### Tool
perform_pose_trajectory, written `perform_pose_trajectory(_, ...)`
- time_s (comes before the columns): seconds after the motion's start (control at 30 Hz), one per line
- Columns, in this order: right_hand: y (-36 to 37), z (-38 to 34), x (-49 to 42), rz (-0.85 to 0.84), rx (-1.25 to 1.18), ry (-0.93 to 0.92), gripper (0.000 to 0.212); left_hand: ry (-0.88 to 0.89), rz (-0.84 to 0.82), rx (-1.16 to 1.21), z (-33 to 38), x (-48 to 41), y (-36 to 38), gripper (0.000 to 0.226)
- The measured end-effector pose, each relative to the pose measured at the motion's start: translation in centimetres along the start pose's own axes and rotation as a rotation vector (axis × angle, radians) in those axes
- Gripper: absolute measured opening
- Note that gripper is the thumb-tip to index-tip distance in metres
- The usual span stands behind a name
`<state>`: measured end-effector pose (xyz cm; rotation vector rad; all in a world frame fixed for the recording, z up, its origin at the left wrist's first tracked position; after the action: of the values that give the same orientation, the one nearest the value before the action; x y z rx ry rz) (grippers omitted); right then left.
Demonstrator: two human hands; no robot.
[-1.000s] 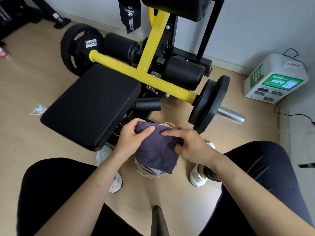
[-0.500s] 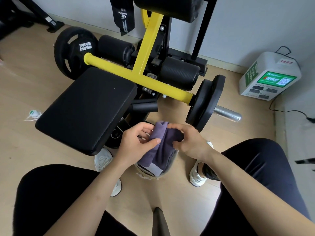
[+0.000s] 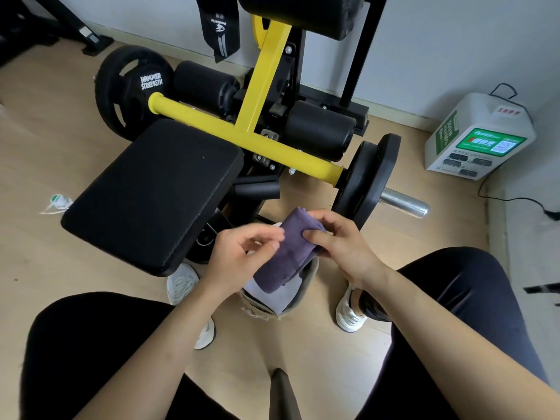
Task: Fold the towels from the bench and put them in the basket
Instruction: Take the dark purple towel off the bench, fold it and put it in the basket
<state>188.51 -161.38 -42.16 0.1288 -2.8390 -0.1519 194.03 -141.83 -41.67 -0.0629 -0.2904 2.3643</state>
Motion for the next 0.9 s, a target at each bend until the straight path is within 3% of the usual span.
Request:
perform_pose_trajectory(0.07, -0.3, -0.4, 0.0, -0.058, 0.002, -0.039, 0.026, 0.003, 0.065, -0.031, -0.1, -0.2, -0.9, 0.029)
perform_pose_trajectory(0.2, -0.4, -1.0, 0.1, -0.164, -0.032, -0.124, 0.029, -0.121, -0.202, 0.117, -1.0, -0.4, -0.2, 0.059)
perform_pose_trajectory(0.33, -1.2, -1.0, 0.2, -0.090, -0.086, -0.156, 0.033, -0.207, -0.323, 0.142, -1.2, -0.4, 0.8, 0.050)
perform_pose_trajectory(0.5, -1.8, 0.2, -0.4, 0.059, -0.147, -0.139, 0.031, -0.280, -0.219, 0.282, -2.3, -0.5, 0.1, 0.037)
perform_pose_trajectory(0.67, -2.1, 2.4, -1.8, 0.177, -0.104, -0.035, 0.027, -0.399, 0.080, 0.529, -4.8, -0.8, -0.6, 0.034)
perform_pose_trajectory(0.9, -2.7, 6.5, -4.1, 0.153, 0.061, 0.171, 0.057, -0.527, 0.302, 0.407, -10.0, -2.9, -1.3, 0.039)
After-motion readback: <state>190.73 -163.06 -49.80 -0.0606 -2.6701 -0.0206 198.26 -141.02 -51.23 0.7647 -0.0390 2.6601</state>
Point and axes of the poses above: each hand's wrist, its own x-axis away from the middle knuckle, its own y-axis out of the palm, z = x × y, the point moved 4 cm from there along -x, towards the middle knuckle, and after that the axes turned 15 degrees about -z, right-handed, at the moved point
